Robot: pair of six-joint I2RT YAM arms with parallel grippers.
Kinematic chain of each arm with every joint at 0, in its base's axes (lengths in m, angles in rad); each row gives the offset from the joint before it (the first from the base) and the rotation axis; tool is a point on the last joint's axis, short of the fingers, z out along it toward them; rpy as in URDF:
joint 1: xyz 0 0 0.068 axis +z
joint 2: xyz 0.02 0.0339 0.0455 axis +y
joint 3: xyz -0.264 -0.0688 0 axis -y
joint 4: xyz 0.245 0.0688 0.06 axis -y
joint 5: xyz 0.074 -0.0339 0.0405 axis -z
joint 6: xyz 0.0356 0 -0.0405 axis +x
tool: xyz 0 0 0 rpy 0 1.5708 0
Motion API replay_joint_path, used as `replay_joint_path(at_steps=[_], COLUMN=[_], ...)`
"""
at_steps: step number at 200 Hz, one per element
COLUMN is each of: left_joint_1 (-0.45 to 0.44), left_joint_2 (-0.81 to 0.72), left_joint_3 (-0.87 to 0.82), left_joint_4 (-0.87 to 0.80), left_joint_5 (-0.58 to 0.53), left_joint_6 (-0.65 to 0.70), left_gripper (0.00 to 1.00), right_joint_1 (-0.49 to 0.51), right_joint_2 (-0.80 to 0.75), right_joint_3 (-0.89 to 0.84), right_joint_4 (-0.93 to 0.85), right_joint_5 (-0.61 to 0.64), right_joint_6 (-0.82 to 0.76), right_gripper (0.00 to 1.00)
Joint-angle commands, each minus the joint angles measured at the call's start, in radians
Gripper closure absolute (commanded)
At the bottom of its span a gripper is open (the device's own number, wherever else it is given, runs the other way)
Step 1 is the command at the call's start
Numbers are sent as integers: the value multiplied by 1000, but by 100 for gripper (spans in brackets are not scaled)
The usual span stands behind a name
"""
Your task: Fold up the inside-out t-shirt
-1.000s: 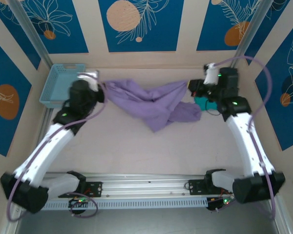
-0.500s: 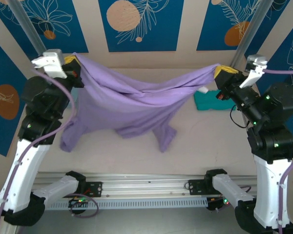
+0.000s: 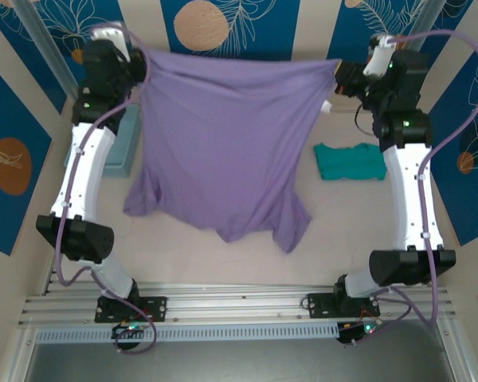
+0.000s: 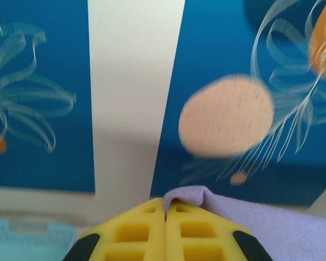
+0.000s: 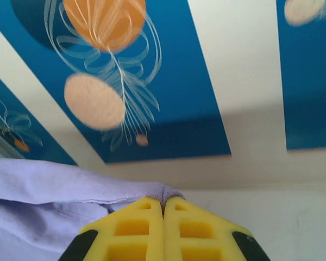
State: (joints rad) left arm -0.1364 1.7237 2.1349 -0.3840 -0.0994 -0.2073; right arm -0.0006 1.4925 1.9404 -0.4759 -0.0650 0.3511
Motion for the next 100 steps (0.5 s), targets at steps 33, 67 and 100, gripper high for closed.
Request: replay_joint_path(at_steps=[33,67,100], left_joint_1=[15,12,-34], left_joint_2=[-263,-603,-972], left_joint_3=[-24,-573,-1199], left_joint_4=[63,152,125], left_joint_5=[136,224,307], left_joint_6=[-48,-113,-207], left_gripper=[100,100,99], right_joint_1=[-6,-4,19], right_joint_2=[-72,-216,-448], right_joint_3=[177,-112,-655], right_joint_4=[41,-21,-22], right_joint_5=[-75,-148,-189], right_joint_6=[27,26,53], right_gripper=[100,100,100])
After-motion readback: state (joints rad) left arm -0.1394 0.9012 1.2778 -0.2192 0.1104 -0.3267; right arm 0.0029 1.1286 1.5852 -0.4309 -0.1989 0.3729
